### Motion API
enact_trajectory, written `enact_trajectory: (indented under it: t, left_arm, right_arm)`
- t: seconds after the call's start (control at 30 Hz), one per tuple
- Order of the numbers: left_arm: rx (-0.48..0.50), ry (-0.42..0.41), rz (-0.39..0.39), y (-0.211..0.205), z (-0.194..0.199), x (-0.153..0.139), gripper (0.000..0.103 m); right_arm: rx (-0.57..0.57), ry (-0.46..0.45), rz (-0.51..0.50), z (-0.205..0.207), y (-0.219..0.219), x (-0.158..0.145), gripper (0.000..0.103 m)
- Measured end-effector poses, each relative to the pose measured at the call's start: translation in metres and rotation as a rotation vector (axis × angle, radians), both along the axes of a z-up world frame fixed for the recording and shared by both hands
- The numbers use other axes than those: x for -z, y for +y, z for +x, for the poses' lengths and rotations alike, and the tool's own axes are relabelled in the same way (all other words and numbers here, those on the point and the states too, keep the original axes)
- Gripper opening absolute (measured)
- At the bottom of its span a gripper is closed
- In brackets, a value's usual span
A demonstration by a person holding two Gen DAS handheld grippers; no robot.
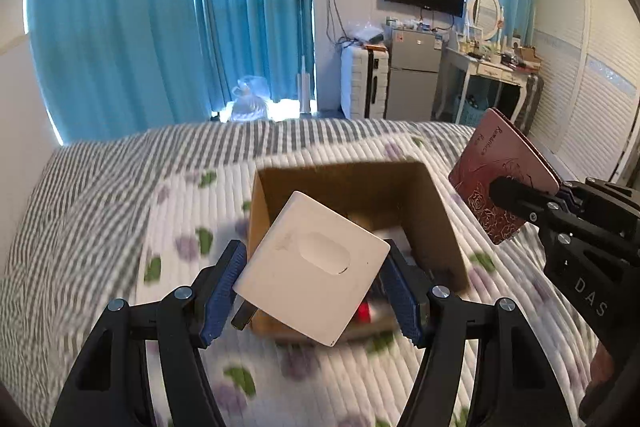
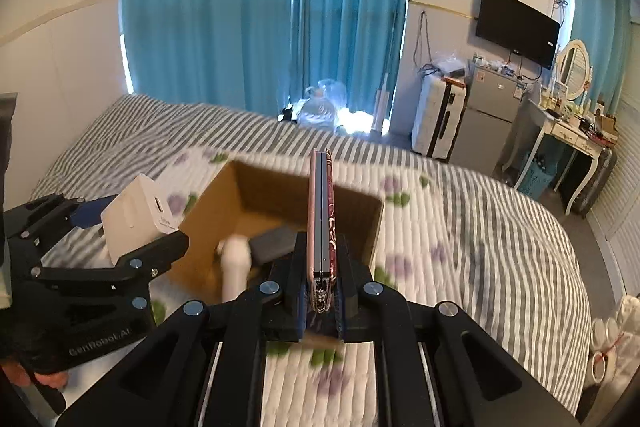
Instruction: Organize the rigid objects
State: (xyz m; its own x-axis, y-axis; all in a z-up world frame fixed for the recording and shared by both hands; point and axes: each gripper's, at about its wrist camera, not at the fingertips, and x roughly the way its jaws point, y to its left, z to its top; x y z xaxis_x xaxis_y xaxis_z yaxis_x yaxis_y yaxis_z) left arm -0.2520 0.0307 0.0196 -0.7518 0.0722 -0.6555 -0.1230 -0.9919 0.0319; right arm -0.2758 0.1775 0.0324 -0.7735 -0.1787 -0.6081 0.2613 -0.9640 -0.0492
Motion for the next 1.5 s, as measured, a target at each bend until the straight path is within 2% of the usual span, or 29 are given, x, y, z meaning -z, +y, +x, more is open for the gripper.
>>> enact_trajectory:
  t: [0.17, 0.37, 0.4, 0.43, 0.47, 0.5, 0.77, 0.93, 0.97, 1.0, 1.03, 1.13, 1.23, 1.5]
  left_arm:
    - [0.003, -0.055, -0.017, 0.010, -0.056, 0.028, 0.068]
    - [0.019, -0.118, -0.063, 0.024, -0.086, 0.081, 0.070]
    - [0.010, -0.102, -0.069, 0.026, -0.087, 0.084, 0.070]
    - [-0.004, -0.081, -0.077, 0.027, -0.087, 0.084, 0.076]
    - [-0.016, -0.065, -0.081, 0.027, -0.086, 0.083, 0.088]
    - [-0.022, -0.057, -0.078, 0.026, -0.084, 0.081, 0.092]
    - [-0.054, -0.053, -0.005, -0.001, -0.072, 0.061, 0.093]
    - [-0.066, -0.025, 0.010, -0.020, -0.062, 0.057, 0.093]
    - [-0.067, -0.016, 0.014, -0.024, -0.059, 0.055, 0.093]
    - [-0.068, -0.010, 0.016, -0.026, -0.057, 0.055, 0.093]
    - [-0.071, -0.004, 0.017, -0.029, -0.054, 0.052, 0.093]
    - [-0.091, 0.005, 0.009, -0.035, -0.043, 0.041, 0.093]
    - [-0.105, 0.023, 0.013, -0.040, -0.024, 0.021, 0.093]
    - [-0.084, 0.192, 0.024, -0.045, 0.060, -0.068, 0.093]
  right_arm:
    - [0.004, -0.052, -0.054, -0.050, -0.001, 0.020, 0.009]
    - [-0.009, -0.124, -0.014, -0.083, 0.000, 0.071, 0.009]
    - [-0.006, -0.135, -0.005, -0.089, 0.001, 0.076, 0.009]
    - [-0.006, -0.137, 0.002, -0.091, 0.001, 0.079, 0.009]
    - [-0.006, -0.136, 0.005, -0.091, 0.002, 0.080, 0.009]
    - [-0.006, -0.133, 0.007, -0.092, 0.002, 0.079, 0.009]
    - [0.003, -0.150, 0.006, -0.092, -0.002, 0.078, 0.010]
    - [-0.023, -0.192, -0.067, -0.100, -0.009, 0.092, 0.012]
    - [-0.026, -0.176, -0.081, -0.098, -0.010, 0.090, 0.017]
    - [-0.025, -0.160, -0.076, -0.095, -0.010, 0.086, 0.032]
    - [-0.021, -0.147, -0.064, -0.092, -0.011, 0.080, 0.042]
    - [0.023, -0.079, -0.040, -0.070, -0.007, 0.055, 0.042]
    - [0.042, -0.054, -0.046, -0.045, -0.002, 0.032, 0.042]
    - [0.100, 0.049, 0.037, 0.045, -0.005, -0.044, 0.042]
